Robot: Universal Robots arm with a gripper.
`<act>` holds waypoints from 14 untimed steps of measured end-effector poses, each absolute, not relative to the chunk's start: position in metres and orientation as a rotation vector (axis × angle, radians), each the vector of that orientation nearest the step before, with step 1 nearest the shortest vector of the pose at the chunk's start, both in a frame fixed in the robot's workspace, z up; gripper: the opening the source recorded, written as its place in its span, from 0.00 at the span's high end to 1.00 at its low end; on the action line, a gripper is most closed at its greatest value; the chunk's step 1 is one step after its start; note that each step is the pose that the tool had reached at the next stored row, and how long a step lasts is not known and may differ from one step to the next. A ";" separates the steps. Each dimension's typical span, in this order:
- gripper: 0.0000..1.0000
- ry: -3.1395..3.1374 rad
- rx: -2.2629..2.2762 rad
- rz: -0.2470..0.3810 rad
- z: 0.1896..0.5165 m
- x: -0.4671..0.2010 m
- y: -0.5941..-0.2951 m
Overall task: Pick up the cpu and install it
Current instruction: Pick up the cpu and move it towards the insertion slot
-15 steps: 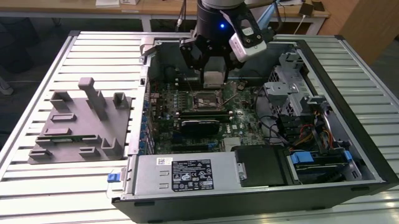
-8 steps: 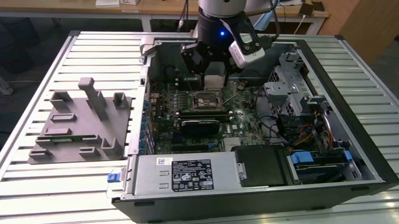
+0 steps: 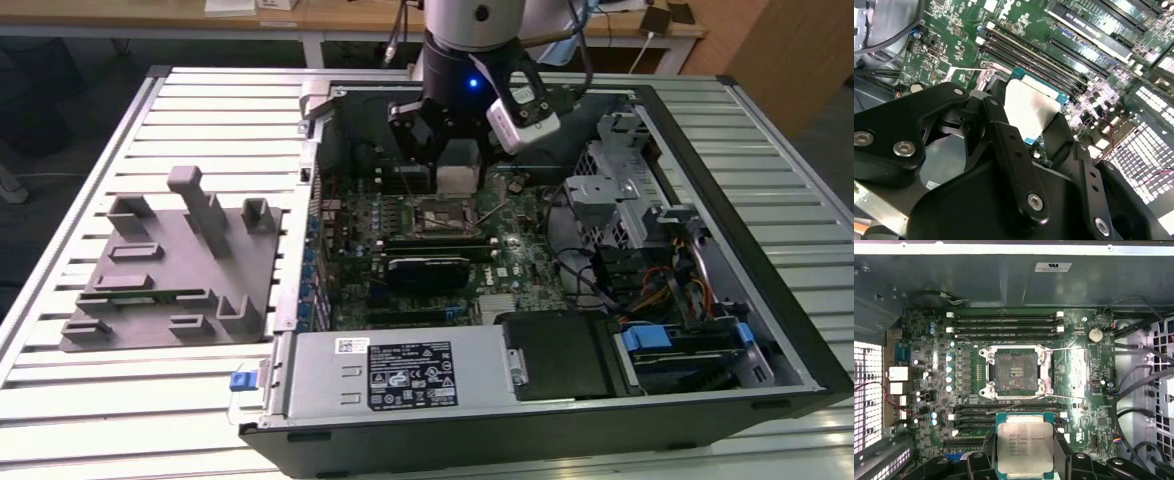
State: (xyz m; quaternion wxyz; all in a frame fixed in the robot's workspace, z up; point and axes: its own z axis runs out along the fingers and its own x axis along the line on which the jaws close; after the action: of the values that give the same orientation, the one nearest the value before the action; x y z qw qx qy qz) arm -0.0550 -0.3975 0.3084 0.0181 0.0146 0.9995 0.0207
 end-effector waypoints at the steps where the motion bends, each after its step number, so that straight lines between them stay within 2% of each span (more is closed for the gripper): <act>1: 0.46 3.104 0.045 0.064 0.307 -0.055 -0.396; 14: 0.46 3.104 0.041 0.065 0.291 -0.055 -0.377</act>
State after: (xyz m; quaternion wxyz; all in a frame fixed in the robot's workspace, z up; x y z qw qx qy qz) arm -0.0548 -0.3770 0.2909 0.0181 0.0133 0.9995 0.0208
